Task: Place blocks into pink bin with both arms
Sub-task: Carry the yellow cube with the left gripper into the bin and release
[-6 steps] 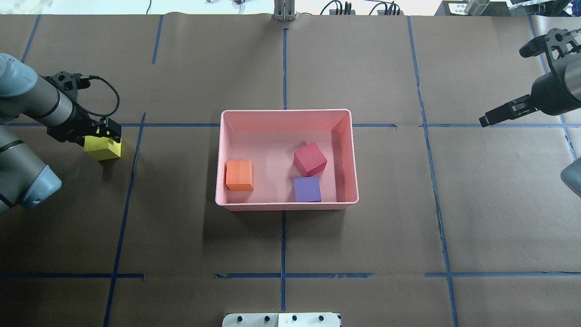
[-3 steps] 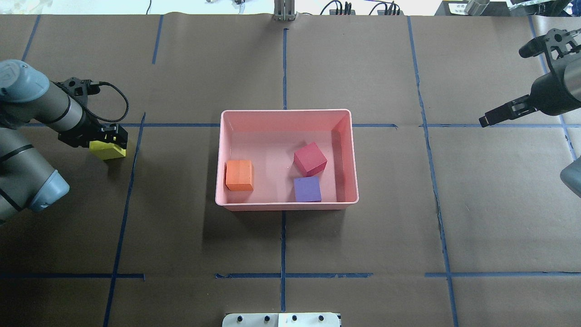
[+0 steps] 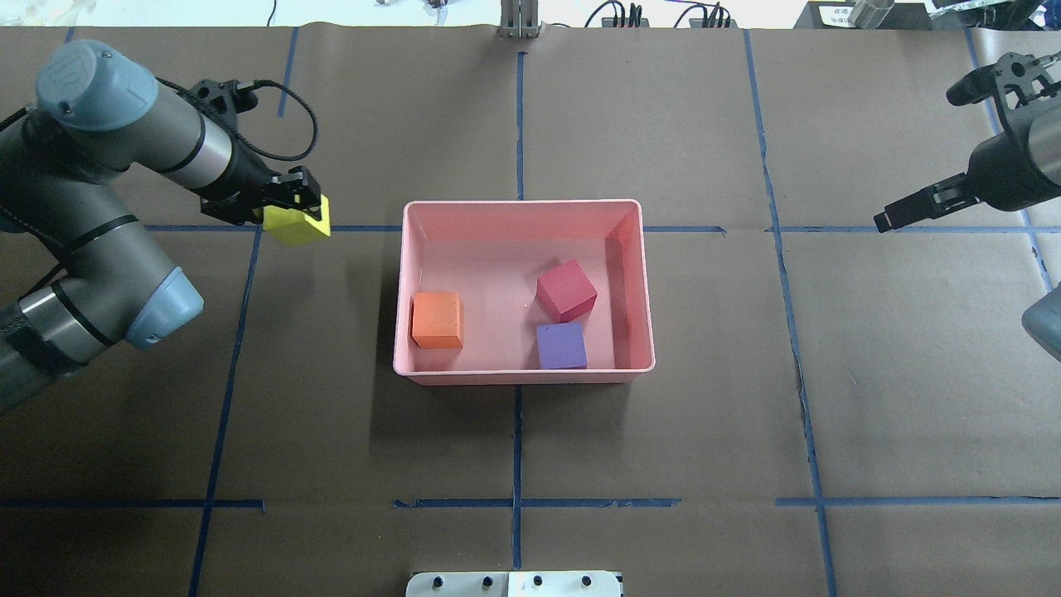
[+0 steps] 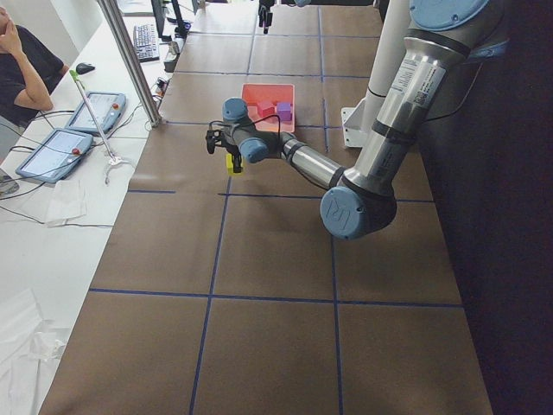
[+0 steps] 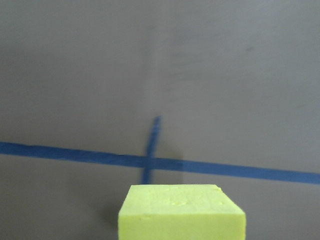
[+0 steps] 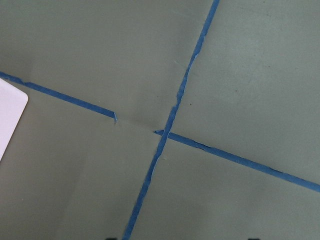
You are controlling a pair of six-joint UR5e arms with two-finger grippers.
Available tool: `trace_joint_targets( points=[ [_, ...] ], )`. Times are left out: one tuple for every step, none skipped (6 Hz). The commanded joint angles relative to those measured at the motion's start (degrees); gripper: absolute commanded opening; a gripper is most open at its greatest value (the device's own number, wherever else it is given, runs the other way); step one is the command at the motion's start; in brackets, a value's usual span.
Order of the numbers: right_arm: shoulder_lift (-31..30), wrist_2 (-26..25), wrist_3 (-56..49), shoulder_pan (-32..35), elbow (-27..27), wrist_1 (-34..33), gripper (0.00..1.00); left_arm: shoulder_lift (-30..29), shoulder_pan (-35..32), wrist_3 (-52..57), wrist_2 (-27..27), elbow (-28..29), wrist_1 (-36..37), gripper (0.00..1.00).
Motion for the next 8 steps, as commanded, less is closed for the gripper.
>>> trace_joint_targets(
  points=[
    [0.3, 0.0, 0.0, 0.0, -0.2, 0.0, 0.90, -2.0, 5.9, -18.5, 0.3, -12.3, 0.0, 0.00],
    [0.3, 0.0, -0.1, 0.0, -0.3, 0.0, 0.90, -6.8, 9.7, -23.6, 0.8, -11.8, 0.3, 0.06],
    [0.0, 0.0, -0.1, 0.0, -0.1, 0.0, 0.90, -8.6, 13.4, -23.8, 6.8, -10.8, 0.0, 0.40],
    [-0.1, 0.0, 0.0, 0.1, 0.2, 0.0, 0.91, -8.9, 17.1, -23.5, 15.1, -8.8, -0.4, 0.99],
    [-0.1, 0.0, 0.0, 0.0, 0.2, 0.0, 0.91, -8.5, 18.1, -23.3, 17.3, -5.9, -3.2, 1.00],
    [-0.1, 0.0, 0.0, 0.1, 0.2, 0.0, 0.91, -7.6, 17.6, -23.2, 17.3, -7.1, -4.4, 1.00],
    [-0.2, 0.0, -0.1, 0.1, 0.0, 0.0, 0.91, -1.8, 15.8, -23.1, 17.0, -13.2, -4.2, 1.00],
    [-1.2, 0.0, -1.2, 0.2, 0.0, 0.0, 0.91, 4.6, 12.4, -19.5, 14.0, -17.1, -4.3, 1.00]
  ],
)
